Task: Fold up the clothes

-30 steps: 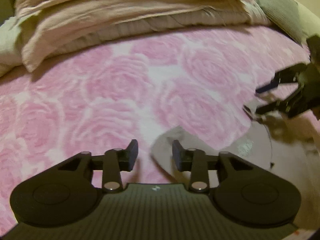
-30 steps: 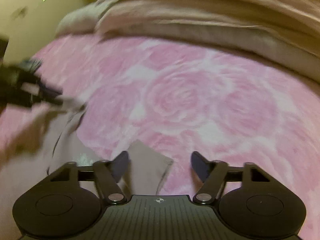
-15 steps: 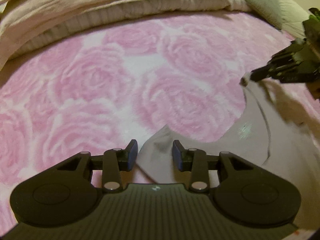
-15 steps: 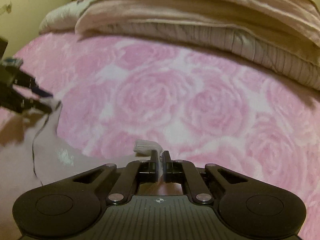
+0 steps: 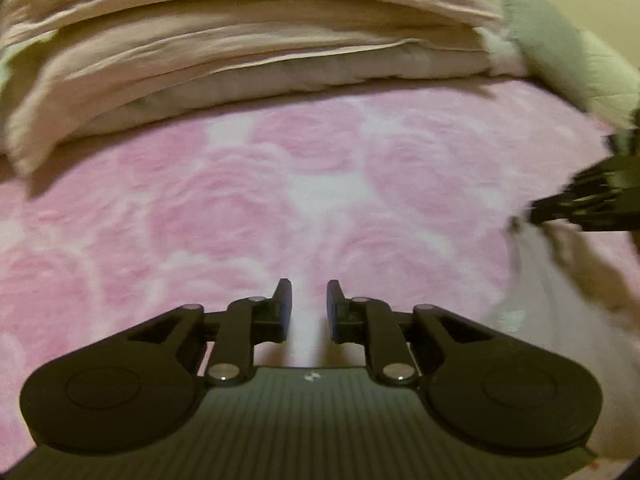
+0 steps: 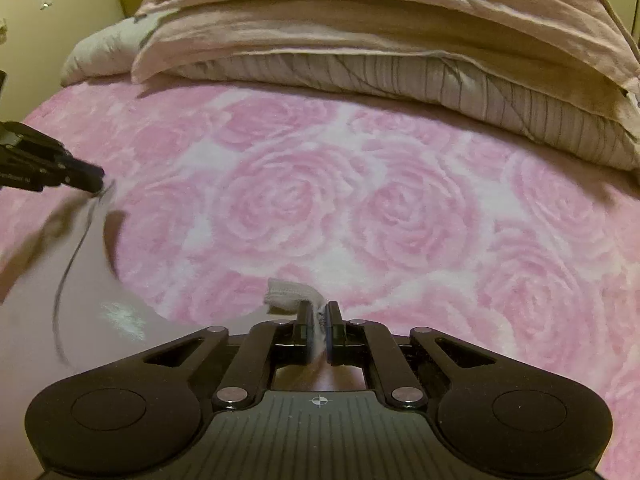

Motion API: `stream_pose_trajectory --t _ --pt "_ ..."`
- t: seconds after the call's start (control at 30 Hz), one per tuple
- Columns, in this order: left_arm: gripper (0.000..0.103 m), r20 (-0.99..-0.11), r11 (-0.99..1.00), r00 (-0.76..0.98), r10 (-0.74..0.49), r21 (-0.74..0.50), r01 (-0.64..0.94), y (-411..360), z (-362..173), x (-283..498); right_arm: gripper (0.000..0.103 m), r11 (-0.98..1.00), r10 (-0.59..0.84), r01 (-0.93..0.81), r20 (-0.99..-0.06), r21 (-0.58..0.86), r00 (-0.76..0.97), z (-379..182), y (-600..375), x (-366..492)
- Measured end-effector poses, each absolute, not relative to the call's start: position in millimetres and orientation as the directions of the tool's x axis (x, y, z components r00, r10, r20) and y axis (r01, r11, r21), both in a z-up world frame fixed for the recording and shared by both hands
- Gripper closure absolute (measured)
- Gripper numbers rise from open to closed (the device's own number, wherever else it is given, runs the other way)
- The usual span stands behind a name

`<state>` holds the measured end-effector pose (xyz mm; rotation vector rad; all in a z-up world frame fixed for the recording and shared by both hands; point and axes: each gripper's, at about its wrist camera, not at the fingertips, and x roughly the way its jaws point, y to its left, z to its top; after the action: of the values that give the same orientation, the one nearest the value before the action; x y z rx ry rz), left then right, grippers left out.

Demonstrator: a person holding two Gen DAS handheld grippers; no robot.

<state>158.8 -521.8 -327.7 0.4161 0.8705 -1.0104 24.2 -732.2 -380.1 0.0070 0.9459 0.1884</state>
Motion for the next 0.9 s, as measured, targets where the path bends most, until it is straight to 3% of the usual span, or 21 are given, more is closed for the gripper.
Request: stream_pose_trajectory --t 0.03,0.07,0.4,0.57,0.77,0.9 --pt "0.075 -0.8 0.514 0.25 -0.545 -0.083 0.854 -516.6 -328.6 162.8 0.099 0.986 0.154 -0.147 -0.806 0.085 0.571 -379.5 -731.7 23.7" --pt "0.074 -0.805 0.527 0.256 -0.535 -0.082 0.846 -511.0 -328.3 164.9 0.094 0.987 0.144 -0.14 -0.802 0.075 0.58 -377.3 -730.3 21.5" --pt "0.075 -0.842 0.377 0.185 -0.507 -0.023 0.926 -521.4 -348.4 131.8 0.087 0.979 0.19 -0.173 -0.796 0.109 0.575 -374.7 -698.8 -1.4" --pt "0.084 -0.818 0.367 0.249 -0.518 0.05 0.929 -533.7 -347.5 126.8 0.065 0.992 0.094 -0.121 -0.817 0.03 0.57 -383.7 -699.3 -9.5" --pt "0.085 -0.806 0.427 0.286 -0.518 0.046 0.903 -517.2 -327.3 135.3 0.064 0.988 0.148 -0.129 -0.801 0.089 0.58 -367.8 -701.2 -17.8" --pt "0.085 -0.824 0.377 0.153 -0.545 -0.078 0.923 -516.8 -320.3 121.6 0.064 0.982 0.179 -0.145 -0.802 0.116 0.57 -369.5 -687.2 -23.6"
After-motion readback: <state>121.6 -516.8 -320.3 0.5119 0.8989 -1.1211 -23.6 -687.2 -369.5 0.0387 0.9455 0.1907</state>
